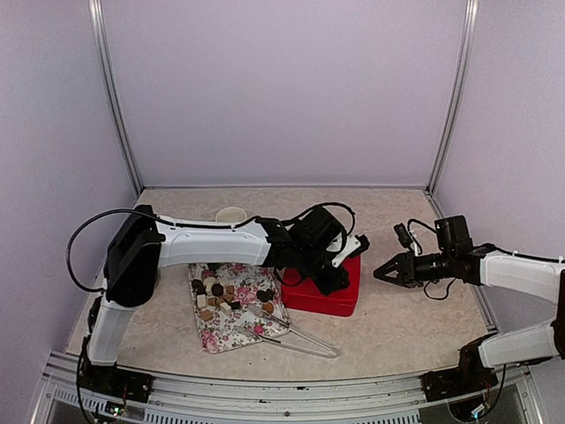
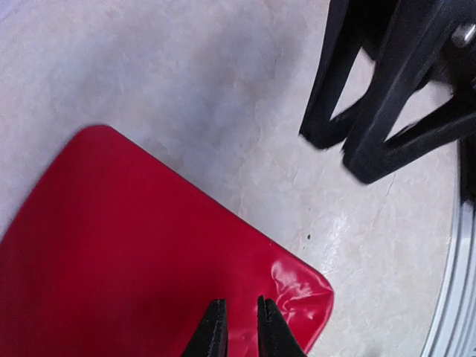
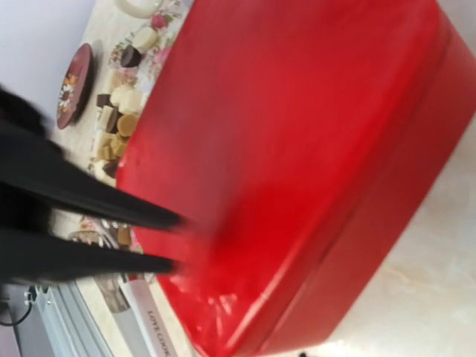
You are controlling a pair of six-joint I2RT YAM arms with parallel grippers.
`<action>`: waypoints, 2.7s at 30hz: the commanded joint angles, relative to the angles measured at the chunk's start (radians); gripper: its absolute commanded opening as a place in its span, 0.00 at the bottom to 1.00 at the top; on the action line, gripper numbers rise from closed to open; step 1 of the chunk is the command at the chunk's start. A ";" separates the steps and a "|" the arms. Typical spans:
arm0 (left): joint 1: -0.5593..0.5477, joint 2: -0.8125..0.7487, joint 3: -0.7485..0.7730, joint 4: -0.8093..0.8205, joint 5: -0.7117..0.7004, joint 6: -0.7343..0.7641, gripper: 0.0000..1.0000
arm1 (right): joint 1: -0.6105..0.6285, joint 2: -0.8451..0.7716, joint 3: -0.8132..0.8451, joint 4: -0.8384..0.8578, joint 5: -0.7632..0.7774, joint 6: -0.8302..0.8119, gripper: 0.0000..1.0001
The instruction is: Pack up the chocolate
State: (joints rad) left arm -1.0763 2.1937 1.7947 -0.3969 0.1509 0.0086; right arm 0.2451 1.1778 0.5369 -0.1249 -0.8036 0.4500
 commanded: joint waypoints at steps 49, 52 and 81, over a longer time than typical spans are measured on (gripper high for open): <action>0.194 -0.366 -0.385 0.308 -0.047 -0.254 0.16 | 0.526 0.262 0.641 -0.703 0.639 -0.220 0.06; 0.196 -0.367 -0.388 0.313 -0.042 -0.253 0.16 | 0.529 0.269 0.679 -0.729 0.638 -0.228 0.07; 0.213 -0.369 -0.396 0.338 -0.018 -0.271 0.16 | 0.601 0.373 0.794 -0.833 0.747 -0.269 0.07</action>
State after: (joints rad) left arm -0.8688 1.8374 1.4025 -0.0887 0.1207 -0.2581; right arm 0.8478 1.5322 1.2942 -0.9073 -0.1204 0.2028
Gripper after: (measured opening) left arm 0.162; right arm 0.071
